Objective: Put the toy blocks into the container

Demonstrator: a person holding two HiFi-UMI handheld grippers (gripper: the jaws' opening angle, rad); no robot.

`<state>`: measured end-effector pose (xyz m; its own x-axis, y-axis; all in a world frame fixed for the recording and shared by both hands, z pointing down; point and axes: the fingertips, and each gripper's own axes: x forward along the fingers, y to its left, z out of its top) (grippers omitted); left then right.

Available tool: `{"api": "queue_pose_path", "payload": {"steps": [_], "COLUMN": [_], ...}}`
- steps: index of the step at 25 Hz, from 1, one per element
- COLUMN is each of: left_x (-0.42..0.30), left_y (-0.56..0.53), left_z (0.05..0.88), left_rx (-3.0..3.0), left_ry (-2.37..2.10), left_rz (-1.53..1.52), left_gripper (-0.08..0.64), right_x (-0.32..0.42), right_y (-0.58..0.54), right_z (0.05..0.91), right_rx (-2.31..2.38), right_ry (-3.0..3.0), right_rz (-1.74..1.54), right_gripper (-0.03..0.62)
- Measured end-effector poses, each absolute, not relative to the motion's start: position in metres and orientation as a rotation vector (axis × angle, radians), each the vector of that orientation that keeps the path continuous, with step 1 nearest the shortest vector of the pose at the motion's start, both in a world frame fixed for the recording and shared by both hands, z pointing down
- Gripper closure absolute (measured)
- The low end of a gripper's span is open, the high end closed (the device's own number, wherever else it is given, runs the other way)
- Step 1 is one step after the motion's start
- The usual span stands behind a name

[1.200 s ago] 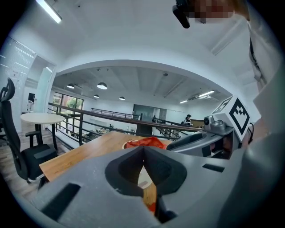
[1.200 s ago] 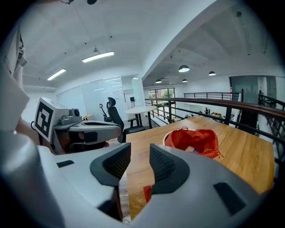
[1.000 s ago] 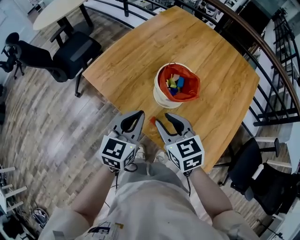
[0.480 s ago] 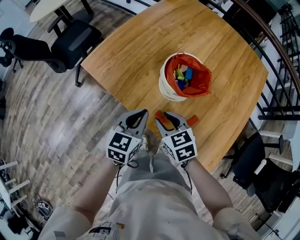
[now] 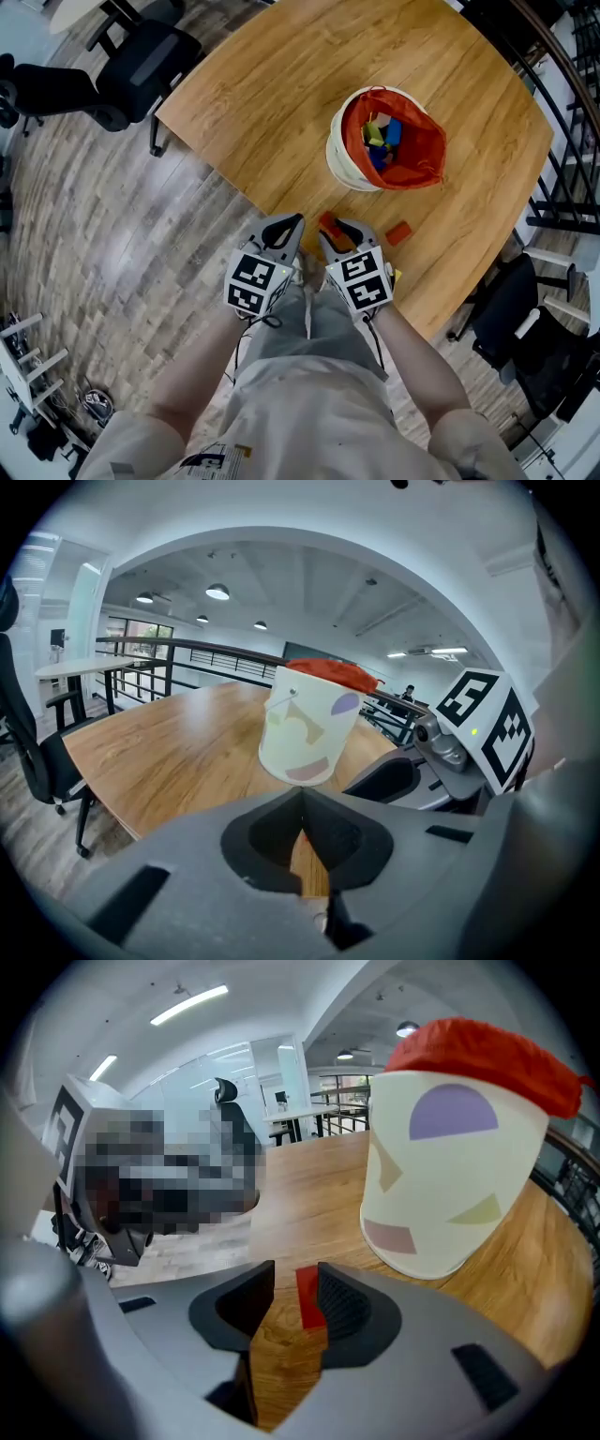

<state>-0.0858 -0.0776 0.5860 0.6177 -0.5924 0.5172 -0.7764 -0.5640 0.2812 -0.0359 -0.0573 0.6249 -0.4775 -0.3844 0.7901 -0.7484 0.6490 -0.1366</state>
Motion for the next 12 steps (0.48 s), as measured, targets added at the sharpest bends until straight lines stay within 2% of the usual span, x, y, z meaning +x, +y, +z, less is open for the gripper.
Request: {"api": "queue_pose_path", "payload": {"steps": [12], "left_x": [-0.083], "left_y": [-0.082], "left_z": [0.62], "left_rx": [2.307], "left_ry": [-1.03], "left_rz": [0.538], "left_gripper": [0.548], "right_x": [-0.037], "right_y": [-0.061], "right_z": [0.667], "right_rx": [0.79], "right_ry": [-1.995], "right_rz": [0.521], "right_gripper": [0.448]}}
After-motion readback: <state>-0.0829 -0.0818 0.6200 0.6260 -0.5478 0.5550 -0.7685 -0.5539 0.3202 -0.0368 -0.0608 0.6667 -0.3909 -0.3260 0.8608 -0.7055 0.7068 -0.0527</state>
